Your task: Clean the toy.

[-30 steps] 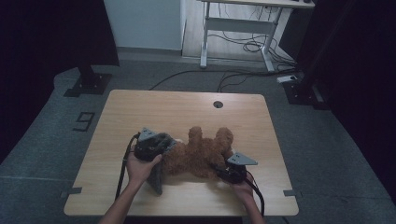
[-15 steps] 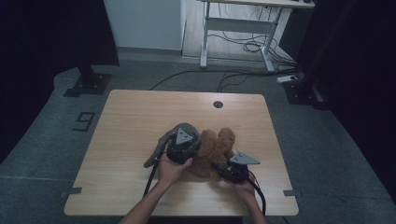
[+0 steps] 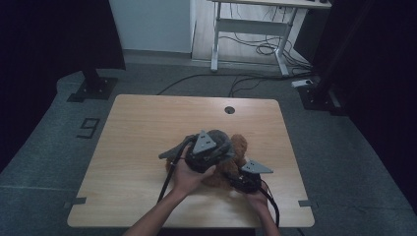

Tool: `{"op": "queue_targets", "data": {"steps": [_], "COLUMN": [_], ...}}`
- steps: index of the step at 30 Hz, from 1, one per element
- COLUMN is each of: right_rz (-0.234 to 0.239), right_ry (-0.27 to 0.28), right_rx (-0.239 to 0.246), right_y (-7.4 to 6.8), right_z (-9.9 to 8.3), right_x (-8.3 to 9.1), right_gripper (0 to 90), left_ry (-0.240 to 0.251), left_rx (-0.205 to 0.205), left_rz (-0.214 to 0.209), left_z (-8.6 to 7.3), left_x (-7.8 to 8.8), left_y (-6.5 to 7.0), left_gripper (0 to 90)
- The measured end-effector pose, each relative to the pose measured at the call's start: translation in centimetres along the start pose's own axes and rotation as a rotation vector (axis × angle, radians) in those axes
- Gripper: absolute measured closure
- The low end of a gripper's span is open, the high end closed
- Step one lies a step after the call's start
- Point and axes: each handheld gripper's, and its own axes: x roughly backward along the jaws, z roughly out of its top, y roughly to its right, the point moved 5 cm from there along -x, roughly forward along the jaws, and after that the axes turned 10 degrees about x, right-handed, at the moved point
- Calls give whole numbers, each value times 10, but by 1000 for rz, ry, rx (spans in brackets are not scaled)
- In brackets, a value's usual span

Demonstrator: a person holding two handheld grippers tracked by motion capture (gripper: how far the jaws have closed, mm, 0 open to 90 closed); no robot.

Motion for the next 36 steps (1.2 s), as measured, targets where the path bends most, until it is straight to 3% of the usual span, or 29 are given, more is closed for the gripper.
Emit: {"op": "queue_targets", "data": {"steps": [5, 7, 12, 14, 16, 20, 27, 30, 36], "right_rz": [5, 4, 2, 1, -1, -12, -19, -20, -24], "right_ry": [-1, 2, 0, -1, 1, -3, -9, -10, -7], "right_rx": [-3, -1, -3, -4, -6, 4, 6, 8, 8], "right_y": [0, 0, -1, 0, -1, -2, -2, -2, -2], "right_z": [0, 0, 0, 0, 0, 1, 1, 1, 2], "right_x": [0, 0, 0, 0, -1, -1, -1, -1, -1], "right_gripper": [586, 586, 586, 586, 586, 586, 588, 588, 587], "left_ry": [-76, -133, -256, -264, -267, -272, -228, -188, -145], "left_rx": [26, 15, 7, 11, 28, 22, 66, 128, 133], "left_rz": [17, 78, 166, 184, 194, 223, 240, 201, 219], "left_z": [1, -6, -27, -32, -33, -34, -46, -51, -51], "left_x": [-43, -66, -89, -90, -86, -69, -25, -4, 26], "left_y": [-4, -12, -31, -38, -43, -52, -76, -87, -97], "left_gripper": [810, 809, 808, 809, 810, 813, 812, 812, 810]}}
